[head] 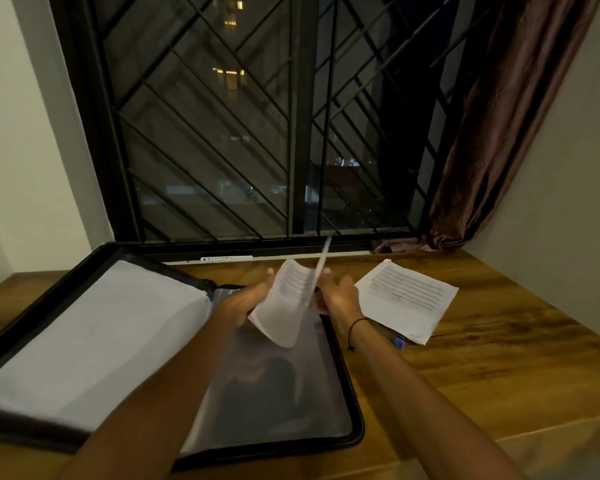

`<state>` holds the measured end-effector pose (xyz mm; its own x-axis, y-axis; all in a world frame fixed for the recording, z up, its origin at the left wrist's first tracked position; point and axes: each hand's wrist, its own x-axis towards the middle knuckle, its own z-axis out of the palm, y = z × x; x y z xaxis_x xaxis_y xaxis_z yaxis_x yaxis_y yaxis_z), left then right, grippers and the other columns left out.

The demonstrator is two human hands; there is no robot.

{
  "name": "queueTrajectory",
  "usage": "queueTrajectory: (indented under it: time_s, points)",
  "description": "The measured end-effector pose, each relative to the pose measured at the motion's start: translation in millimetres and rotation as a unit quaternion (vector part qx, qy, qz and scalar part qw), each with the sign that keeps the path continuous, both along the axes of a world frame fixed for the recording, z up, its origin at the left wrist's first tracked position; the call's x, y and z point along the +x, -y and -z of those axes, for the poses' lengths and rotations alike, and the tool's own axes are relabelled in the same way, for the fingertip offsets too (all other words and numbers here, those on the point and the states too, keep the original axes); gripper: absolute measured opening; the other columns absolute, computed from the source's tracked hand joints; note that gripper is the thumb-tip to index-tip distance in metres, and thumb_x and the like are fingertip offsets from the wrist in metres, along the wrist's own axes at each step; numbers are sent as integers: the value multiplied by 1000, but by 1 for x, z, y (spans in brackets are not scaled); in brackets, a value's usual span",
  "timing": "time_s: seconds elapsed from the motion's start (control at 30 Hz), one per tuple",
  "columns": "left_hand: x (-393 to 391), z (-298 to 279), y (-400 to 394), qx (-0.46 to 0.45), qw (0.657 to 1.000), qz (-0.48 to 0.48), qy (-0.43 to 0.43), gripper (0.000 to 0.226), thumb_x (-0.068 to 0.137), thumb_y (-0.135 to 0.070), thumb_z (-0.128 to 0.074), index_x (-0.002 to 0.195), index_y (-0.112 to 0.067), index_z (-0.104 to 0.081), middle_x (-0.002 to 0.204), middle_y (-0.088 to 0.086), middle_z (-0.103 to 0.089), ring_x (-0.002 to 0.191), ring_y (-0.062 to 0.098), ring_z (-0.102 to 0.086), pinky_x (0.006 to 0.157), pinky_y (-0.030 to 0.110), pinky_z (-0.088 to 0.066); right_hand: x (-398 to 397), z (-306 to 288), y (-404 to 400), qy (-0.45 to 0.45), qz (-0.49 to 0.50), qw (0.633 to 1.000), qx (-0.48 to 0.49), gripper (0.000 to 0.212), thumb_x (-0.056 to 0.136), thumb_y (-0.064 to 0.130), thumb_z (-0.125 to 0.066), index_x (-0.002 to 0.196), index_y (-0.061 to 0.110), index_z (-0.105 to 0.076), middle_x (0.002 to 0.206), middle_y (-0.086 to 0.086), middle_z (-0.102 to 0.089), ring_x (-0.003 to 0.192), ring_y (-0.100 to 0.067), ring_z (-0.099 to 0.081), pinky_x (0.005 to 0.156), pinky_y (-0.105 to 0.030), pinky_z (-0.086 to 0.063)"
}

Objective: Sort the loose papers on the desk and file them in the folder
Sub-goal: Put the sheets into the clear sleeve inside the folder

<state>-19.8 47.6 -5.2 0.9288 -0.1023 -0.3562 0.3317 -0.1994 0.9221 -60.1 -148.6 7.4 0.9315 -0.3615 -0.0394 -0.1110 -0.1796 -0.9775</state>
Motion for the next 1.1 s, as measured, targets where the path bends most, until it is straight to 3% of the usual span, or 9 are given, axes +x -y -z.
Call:
queueTrajectory:
  time_s: [0.13, 0.27, 0.37, 0.5, 0.63, 0.73, 0.8, 0.93, 1.1]
  points:
    - [3, -11, 7, -43, 998, -24, -33, 96, 63, -98, -52, 112, -19, -72, 108, 15, -77, 97, 34, -74, 89, 47, -59, 12, 19, -18, -34, -109, 987, -114, 29, 88, 41, -76, 96, 15, -67, 109, -3, -69, 100, -24, -67, 87, -43, -63]
    - [-10, -21, 19, 70, 998, 0, 6, 54, 98, -50, -60, 135, -11, -55, 115, 10, -66, 99, 28, -62, 87, 41, -49, 20, 35, -31, -15, -131, 972, -196, 40, 77, 32, -87, 104, 19, -61, 122, -3, -63, 108, -26, -64, 84, -35, -62]
    - [-10, -14, 11, 158, 985, 17, 67, 49, 103, -27, -58, 149, -14, -45, 139, 11, -58, 115, 28, -57, 95, 37, -48, 25, 32, -34, -33, -101, 994, -39, 33, 91, 24, -77, 116, 10, -61, 126, -12, -67, 111, -31, -67, 83, -38, -61]
    - [-8, -9, -3, 155, 980, 59, 106, 52, 100, -29, -63, 149, -21, -46, 142, 5, -57, 124, 28, -57, 105, 44, -49, 26, 26, -22, -81, -122, 972, 183, 26, 94, 25, -74, 115, 14, -64, 122, -12, -71, 107, -28, -68, 92, -43, -59]
    - [-10, -16, -10, 103, 981, 86, 138, 45, 101, -37, -61, 142, -20, -53, 132, 1, -64, 115, 22, -63, 99, 39, -52, 34, 18, -16, -32, -166, 956, 241, 26, 92, 10, -75, 116, 14, -64, 121, -12, -70, 108, -30, -66, 85, -45, -59]
    - [-12, -14, -16, 121, 976, 31, 179, 43, 107, -48, -43, 124, -16, -67, 122, 7, -70, 112, 23, -65, 106, 45, -48, 48, 15, -13, 4, -93, 964, 249, 30, 91, 4, -75, 118, 10, -64, 124, -14, -70, 107, -33, -67, 94, -55, -57]
    - [-13, -4, -26, 257, 939, 22, 228, 44, 108, -46, -39, 118, -15, -67, 121, 10, -68, 115, 28, -63, 106, 48, -47, 57, 14, -9, 13, -40, 967, 250, 35, 90, 4, -76, 123, 8, -64, 124, -13, -70, 108, -34, -67, 96, -57, -57]
    - [-18, 17, -38, 505, 809, 116, 278, 60, 99, -57, -51, 146, -20, -48, 151, 8, -49, 138, 33, -46, 114, 52, -37, 63, 17, 0, 30, 10, 964, 265, 40, 91, 5, -75, 129, 8, -62, 125, -12, -69, 107, -35, -68, 94, -58, -57]
    - [-5, 24, -38, 510, 799, 104, 300, 63, 93, -62, -57, 137, -17, -57, 143, 8, -54, 132, 30, -50, 108, 45, -40, 63, 14, 5, 52, 61, 954, 287, 39, 93, 7, -73, 129, 11, -60, 126, -11, -68, 107, -35, -68, 94, -60, -57]
